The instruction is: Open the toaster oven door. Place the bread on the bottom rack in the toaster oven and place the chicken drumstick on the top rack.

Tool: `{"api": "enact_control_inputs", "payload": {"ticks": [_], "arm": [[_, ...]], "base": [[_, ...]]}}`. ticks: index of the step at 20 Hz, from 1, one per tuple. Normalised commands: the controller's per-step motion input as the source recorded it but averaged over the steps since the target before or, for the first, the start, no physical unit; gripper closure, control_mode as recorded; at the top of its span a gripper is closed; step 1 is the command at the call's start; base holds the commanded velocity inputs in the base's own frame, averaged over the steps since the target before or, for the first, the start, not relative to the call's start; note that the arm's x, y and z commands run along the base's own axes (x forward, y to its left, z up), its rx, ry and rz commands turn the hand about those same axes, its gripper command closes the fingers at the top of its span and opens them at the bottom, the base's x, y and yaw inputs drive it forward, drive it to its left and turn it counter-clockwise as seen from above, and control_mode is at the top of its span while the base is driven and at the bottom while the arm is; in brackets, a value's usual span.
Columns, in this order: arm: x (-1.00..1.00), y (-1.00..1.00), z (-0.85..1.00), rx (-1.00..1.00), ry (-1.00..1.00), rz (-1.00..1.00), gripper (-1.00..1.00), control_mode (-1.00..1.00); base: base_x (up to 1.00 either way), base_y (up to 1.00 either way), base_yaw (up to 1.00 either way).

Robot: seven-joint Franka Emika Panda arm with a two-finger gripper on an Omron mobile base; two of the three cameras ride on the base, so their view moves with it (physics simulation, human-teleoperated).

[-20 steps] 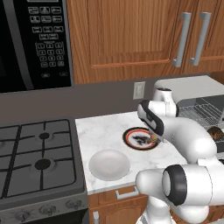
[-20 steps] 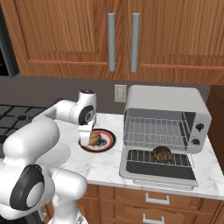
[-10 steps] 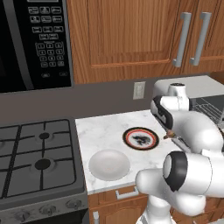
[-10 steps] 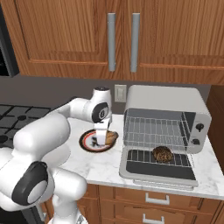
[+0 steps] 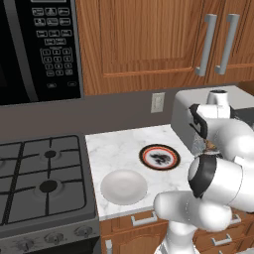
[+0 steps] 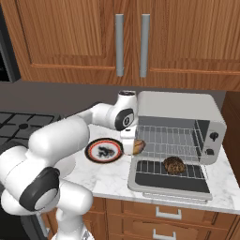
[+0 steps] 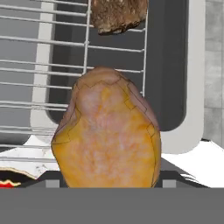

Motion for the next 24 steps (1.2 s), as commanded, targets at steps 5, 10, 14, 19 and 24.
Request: {"api": "enact_control_inputs", "payload": {"ticks": [5, 10, 14, 19, 24], "arm": [[0.15, -0.63, 0.17, 0.01, -0.02, 0.00, 1.00, -1.00], [0.24, -0.55, 0.14, 0.11, -0.07, 0.00, 1.00, -1.00], [0.27, -0.42, 0.03, 0.14, -0.08, 0.00, 1.00, -1.00], [0.24, -0.23, 0.00, 0.10, -0.13, -0.01, 1.00, -1.00], [0.28, -0.16, -0.03, 0.02, -0.10, -0.03, 1.00, -1.00]], "base": [[0.00, 0.00, 0.00], [0.00, 0.00, 0.00], [0.00, 0.00, 0.00], [0.00, 0.00, 0.00], [0.00, 0.00, 0.00]]}}
